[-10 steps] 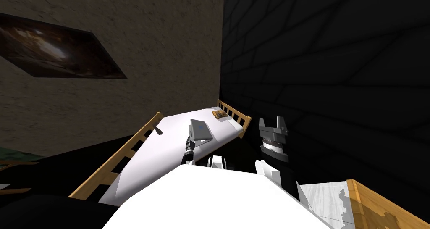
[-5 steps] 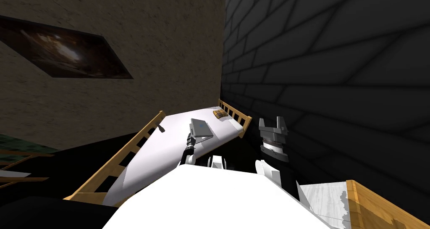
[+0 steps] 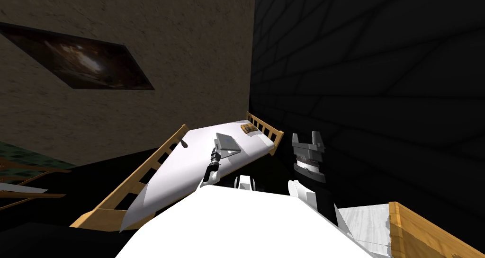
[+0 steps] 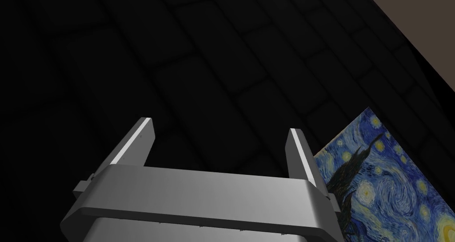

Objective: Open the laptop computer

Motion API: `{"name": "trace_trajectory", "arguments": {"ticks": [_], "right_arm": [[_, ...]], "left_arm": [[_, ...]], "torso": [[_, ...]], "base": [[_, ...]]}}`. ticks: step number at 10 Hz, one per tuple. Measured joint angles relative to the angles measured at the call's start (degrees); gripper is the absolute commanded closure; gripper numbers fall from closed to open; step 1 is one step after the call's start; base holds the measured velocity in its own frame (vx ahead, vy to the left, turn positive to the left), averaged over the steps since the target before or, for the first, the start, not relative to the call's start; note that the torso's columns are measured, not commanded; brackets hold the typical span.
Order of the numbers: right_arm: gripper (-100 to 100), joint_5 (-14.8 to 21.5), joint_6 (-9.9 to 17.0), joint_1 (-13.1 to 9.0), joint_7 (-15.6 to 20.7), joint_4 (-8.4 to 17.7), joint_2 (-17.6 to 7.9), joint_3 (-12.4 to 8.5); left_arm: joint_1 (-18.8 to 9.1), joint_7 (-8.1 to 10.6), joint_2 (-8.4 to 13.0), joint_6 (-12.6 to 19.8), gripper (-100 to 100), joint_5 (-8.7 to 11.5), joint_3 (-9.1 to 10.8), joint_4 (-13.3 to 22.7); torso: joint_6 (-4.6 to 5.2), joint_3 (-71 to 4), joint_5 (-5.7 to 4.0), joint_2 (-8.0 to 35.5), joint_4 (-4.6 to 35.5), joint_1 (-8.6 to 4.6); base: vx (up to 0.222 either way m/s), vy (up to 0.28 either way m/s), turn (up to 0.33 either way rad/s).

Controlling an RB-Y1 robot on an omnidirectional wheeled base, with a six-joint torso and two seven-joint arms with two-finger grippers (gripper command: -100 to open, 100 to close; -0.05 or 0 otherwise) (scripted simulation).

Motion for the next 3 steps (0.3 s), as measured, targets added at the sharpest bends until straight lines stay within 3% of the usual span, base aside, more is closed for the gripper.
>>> {"name": "trace_trajectory", "arguments": {"ticks": [3], "right_arm": [[0,0.00,0.00,0.00,0.00,0.00,0.00,0.00]], "left_arm": [[0.00,0.00,0.00,0.00,0,0.00,0.00,0.00]], "torso": [[0.00,0.07,-0.02,0.11,0.03,-0.05]], "base": [[0.000,0.000,0.000]]}}
